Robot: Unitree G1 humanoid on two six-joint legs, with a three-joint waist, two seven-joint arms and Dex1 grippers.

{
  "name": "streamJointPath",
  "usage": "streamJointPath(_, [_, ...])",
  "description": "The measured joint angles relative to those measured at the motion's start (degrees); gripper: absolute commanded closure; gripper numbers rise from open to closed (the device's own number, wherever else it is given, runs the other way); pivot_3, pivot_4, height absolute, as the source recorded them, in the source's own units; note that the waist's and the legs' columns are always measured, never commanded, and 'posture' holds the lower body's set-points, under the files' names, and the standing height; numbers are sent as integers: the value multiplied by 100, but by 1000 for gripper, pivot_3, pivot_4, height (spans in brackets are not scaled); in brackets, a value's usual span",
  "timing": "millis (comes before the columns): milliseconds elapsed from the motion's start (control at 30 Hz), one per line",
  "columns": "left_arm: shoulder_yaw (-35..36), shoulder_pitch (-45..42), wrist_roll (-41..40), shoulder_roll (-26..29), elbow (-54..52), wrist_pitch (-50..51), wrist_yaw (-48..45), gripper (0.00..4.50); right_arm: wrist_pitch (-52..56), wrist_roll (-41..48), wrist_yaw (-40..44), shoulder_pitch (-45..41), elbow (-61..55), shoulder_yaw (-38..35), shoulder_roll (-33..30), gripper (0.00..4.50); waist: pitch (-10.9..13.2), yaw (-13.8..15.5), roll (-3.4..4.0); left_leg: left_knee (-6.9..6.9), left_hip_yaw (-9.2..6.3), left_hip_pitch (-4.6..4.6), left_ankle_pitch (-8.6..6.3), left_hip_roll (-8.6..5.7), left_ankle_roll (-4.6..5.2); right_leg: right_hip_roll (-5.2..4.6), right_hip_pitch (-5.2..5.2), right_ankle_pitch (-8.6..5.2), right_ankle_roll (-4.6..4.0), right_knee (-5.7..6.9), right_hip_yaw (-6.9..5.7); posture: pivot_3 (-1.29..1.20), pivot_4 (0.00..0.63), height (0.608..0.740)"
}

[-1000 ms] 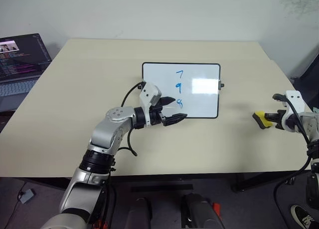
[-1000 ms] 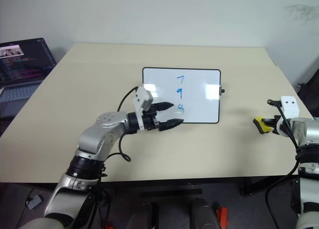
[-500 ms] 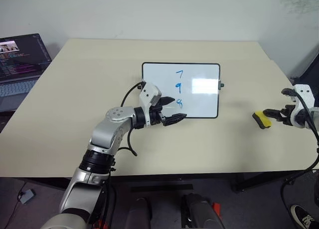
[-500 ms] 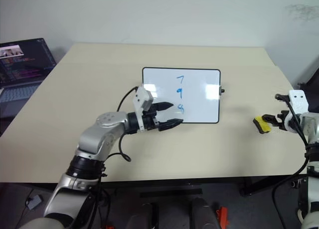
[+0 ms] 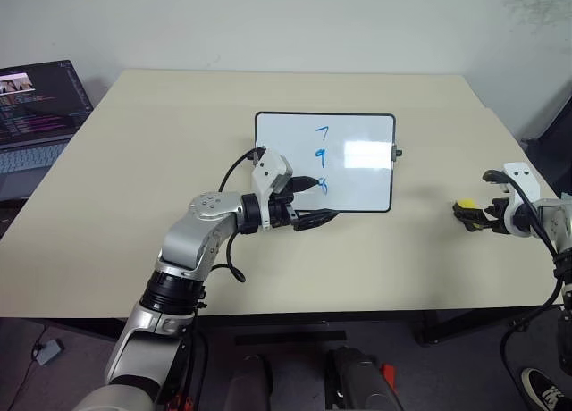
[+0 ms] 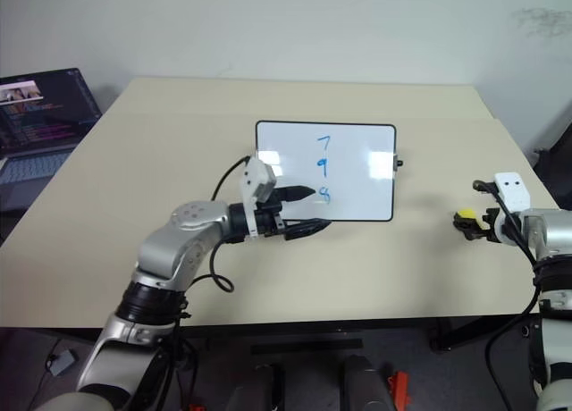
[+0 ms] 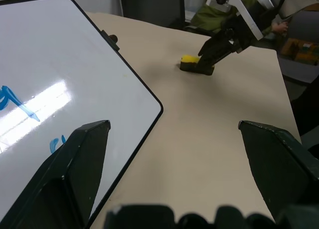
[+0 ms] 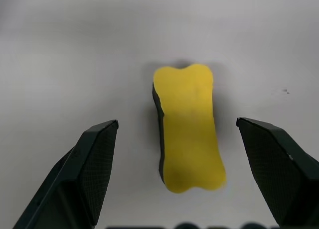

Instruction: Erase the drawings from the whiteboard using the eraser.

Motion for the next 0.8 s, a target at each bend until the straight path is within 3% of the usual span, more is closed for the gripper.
streamJointPath(367, [-1, 11, -29, -1, -104, 62, -24, 0, -317, -183, 20, -221, 420, 0, 110, 345, 0, -3, 0, 0, 0, 0, 0, 0, 0, 0, 0, 0, 1, 1, -1, 0, 150, 740])
streamJointPath(467, [-1, 14, -29, 0, -104, 70, -22, 0, -362, -186, 57, -273, 461, 0, 137, 954, 0, 0, 0, 0, -2, 0, 0, 0, 0, 0, 1, 0, 0, 2, -2, 0, 150, 740])
streamJointPath(700, [-1, 92, -27, 46, -123, 84, -20, 0, -471, -268, 131, -273, 547, 3, 200, 3422, 0, 0, 0, 0, -2, 0, 0, 0, 0, 0, 1, 0, 1, 2, -2, 0, 150, 740])
streamJointPath(800, [-1, 92, -27, 51, -128, 85, -18, 0, -520, -297, 135, -274, 577, 3, 210, 3863, 0, 0, 0, 4, -2, 0, 0, 0, 0, 0, 3, 1, 1, 2, -2, 0, 150, 740])
